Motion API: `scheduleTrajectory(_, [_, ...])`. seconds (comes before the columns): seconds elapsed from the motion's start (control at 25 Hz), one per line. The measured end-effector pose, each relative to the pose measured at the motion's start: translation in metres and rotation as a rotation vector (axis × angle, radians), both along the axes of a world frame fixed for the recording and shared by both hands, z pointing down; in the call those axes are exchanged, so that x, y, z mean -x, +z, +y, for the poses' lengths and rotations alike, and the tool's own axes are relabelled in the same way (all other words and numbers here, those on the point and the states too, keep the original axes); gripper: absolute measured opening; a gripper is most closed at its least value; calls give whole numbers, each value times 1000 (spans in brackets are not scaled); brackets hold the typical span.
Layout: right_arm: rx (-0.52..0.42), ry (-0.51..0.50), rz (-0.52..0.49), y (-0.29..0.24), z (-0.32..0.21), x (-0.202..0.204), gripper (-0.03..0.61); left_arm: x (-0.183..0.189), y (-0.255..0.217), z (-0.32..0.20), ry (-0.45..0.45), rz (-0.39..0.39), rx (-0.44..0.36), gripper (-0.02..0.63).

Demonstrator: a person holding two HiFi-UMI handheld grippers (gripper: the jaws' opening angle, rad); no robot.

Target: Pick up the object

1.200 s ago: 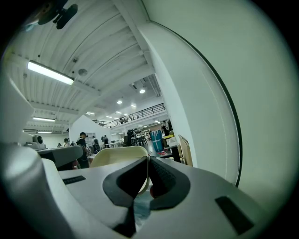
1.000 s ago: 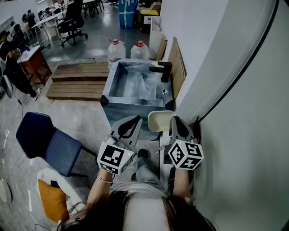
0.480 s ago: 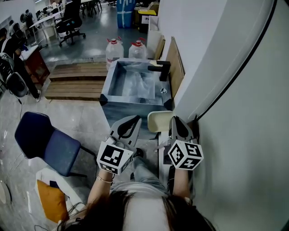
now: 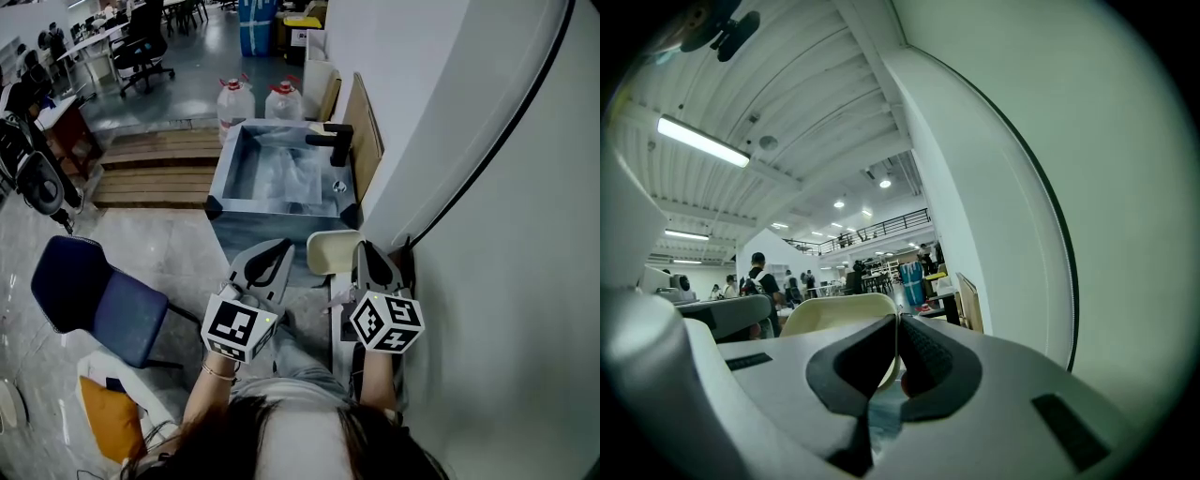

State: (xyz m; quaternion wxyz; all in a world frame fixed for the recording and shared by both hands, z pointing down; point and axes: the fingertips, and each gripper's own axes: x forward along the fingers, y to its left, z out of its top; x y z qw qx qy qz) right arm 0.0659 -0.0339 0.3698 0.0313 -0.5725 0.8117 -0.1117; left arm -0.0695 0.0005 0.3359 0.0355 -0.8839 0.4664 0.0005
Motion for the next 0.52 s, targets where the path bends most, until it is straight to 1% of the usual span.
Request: scheduleTrajectory(0.52, [27,-18,13,13,-23,15,32,15,13,-23,-17,9,27,9])
